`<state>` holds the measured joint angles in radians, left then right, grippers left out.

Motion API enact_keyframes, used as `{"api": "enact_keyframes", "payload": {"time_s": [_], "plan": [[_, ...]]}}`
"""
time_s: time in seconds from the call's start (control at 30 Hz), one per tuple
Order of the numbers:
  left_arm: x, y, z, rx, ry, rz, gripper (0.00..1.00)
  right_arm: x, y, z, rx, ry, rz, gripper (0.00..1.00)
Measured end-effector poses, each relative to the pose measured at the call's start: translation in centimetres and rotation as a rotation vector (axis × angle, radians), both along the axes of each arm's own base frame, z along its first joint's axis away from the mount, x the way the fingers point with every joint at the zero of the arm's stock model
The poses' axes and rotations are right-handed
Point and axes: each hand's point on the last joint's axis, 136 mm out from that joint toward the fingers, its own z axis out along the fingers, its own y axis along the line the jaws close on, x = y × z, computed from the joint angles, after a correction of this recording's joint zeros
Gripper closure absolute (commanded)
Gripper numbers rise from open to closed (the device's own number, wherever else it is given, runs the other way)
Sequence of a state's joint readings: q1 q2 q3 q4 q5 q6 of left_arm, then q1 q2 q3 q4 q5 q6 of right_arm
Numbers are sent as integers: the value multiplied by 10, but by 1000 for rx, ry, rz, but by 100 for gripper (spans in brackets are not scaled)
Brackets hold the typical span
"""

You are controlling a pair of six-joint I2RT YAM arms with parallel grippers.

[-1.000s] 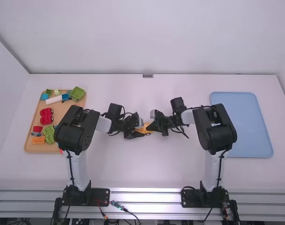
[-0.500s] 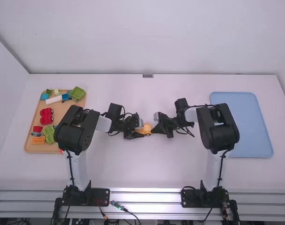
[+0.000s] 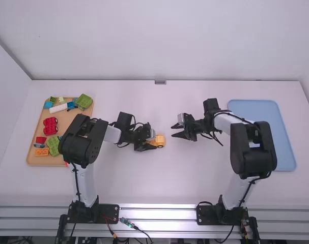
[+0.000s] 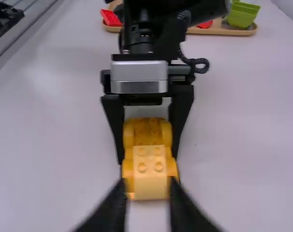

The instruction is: Assemble lego blocks to make yellow taxi

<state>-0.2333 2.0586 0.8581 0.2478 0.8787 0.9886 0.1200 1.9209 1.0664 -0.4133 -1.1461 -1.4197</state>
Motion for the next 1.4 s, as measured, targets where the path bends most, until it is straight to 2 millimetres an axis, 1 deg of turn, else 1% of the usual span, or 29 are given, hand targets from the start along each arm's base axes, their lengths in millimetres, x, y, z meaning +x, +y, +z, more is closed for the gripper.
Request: {"api": "enact_keyframes", "payload": {"time_s": [0.03,0.07,0.1,0.17,0.23,0.33,0.37,0.4,0.47,0.5,0.57,0.6,0.63,0.87,0.97,1.1,1.13,1.2,1.23,1.27,1.33,1.37,1.4], "plan": [[0,0,0,0,0,0,84,5,2,-1,-6,-15,-11,7],[0,0,0,0,0,0,81,9,3,-2,-12,-18,-22,1],[0,0,0,0,1,0,77,10,4,-4,-20,-20,-28,1],[0,0,0,0,0,0,73,11,6,-8,-36,-2,-43,1],[0,0,0,0,1,0,63,10,9,-13,-56,19,-53,1],[0,0,0,0,1,-1,50,9,14,-18,-86,33,-64,1],[0,0,0,0,0,-1,41,9,15,-20,-95,43,-71,1],[0,0,0,0,0,-1,41,9,15,-20,-95,43,-71,1],[-1,0,0,-2,3,-4,27,10,18,-21,-108,48,-77,1],[-2,-1,0,-4,5,-8,21,10,18,-22,-115,57,-82,1],[-3,-1,0,-5,5,-10,15,11,17,-23,-123,60,-88,1],[-3,-1,0,-4,4,-10,6,11,17,-24,-125,64,-91,1],[-3,-1,0,-5,4,-11,1,11,17,-24,-126,67,-93,1],[-2,-1,0,1,5,-2,1,11,17,-24,-129,69,-96,1],[-2,3,1,36,14,15,1,11,17,-24,-129,69,-97,1],[-7,15,3,128,40,51,1,12,17,-24,-130,62,-98,1],[-12,22,4,169,59,69,1,13,17,-24,-130,60,-100,1],[-24,43,7,267,104,122,1,17,17,-23,-124,53,-110,1],[-26,53,12,309,113,153,1,19,18,-22,-120,52,-116,1],[-27,57,14,323,113,166,1,20,18,-22,-119,51,-119,1],[-19,80,31,387,95,269,1,25,18,-20,-117,57,-143,1],[-12,97,42,417,77,350,1,28,18,-20,-119,59,-155,1],[-8,105,48,427,69,391,1,29,18,-20,-120,64,-163,1]]}}
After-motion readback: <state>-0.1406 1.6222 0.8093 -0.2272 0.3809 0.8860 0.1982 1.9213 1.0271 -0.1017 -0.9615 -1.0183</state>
